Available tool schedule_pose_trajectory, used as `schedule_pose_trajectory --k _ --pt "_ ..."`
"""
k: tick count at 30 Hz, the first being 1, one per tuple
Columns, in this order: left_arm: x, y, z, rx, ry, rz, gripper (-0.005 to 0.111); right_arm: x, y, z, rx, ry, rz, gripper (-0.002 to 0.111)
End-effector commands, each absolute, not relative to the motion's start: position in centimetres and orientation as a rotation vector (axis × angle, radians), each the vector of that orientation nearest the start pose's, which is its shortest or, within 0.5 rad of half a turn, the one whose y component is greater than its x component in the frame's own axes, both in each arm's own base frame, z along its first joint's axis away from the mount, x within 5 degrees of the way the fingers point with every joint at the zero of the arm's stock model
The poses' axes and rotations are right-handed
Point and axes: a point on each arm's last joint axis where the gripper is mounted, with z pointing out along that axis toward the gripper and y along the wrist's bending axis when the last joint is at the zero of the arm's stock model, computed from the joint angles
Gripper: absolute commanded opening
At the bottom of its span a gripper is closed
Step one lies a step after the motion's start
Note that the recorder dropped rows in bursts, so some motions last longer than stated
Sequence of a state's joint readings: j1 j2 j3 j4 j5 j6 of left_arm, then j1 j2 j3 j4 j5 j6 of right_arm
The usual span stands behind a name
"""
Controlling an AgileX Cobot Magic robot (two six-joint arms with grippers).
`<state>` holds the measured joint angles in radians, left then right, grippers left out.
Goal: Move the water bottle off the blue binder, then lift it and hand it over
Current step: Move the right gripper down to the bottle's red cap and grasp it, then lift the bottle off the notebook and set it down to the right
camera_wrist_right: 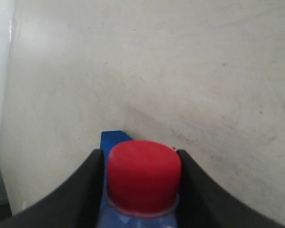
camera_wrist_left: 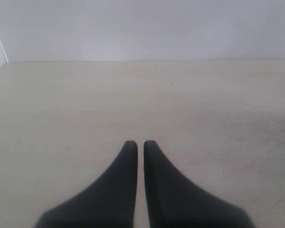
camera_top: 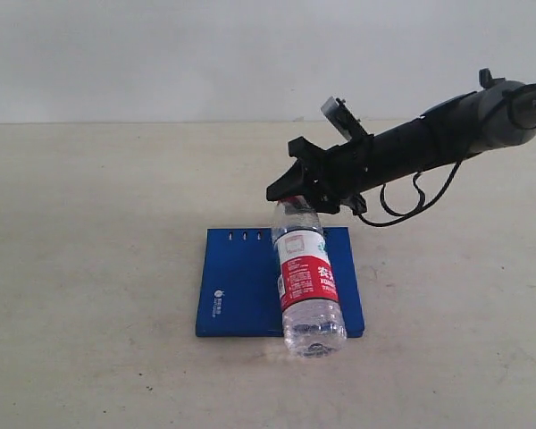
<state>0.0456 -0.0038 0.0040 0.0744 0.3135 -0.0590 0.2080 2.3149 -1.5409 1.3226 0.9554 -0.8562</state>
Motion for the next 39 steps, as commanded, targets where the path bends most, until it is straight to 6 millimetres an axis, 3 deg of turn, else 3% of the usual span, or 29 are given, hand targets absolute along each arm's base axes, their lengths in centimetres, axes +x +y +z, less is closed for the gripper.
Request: schedule_pose_trajectory --k 1,3,8,11,16,24,30,33,36,39 --pt "5.4 0.5 18.6 -0.054 1.788 0.06 0.005 44.3 16.4 14.2 -0.334 2.43 1.448 0.0" --pt "5.4 0.5 18.6 -0.054 1.788 0.06 0.005 45.2 15.5 16.6 -0.385 2.36 1.44 0.0" --pt "5.4 0.5 18.6 -0.054 1.788 0.06 0.005 48.0 9.9 21.7 -0.386 2.18 0.986 0.0" --pt "5.4 0.5 18.6 -0.054 1.788 0.06 0.005 48.5 6.7 23.1 -0.46 2.097 0.828 0.0" --pt "5.4 0.5 18.6 -0.054 1.788 0.06 0.005 48.3 3.8 25.4 -0.652 1.924 0.646 0.0" --pt "5.4 0.5 18.6 -0.054 1.788 0.06 0.005 47.9 3.7 27.1 -0.759 1.818 0.567 0.0" --pt "5.4 0.5 18.6 -0.054 1.788 0.06 0.005 47.6 3.3 25.9 -0.859 1.916 0.49 0.002" --pt "5.4 0.5 18.6 -0.054 1.788 0.06 0.005 47.4 2.9 25.0 -0.911 2.006 0.433 0.017" --pt "5.4 0.5 18.6 -0.054 1.788 0.06 0.005 47.5 2.8 24.7 -0.911 2.012 0.424 0.041" --pt "5.4 0.5 18.6 -0.054 1.788 0.06 0.005 47.6 2.9 24.9 -0.877 1.997 0.453 0.056"
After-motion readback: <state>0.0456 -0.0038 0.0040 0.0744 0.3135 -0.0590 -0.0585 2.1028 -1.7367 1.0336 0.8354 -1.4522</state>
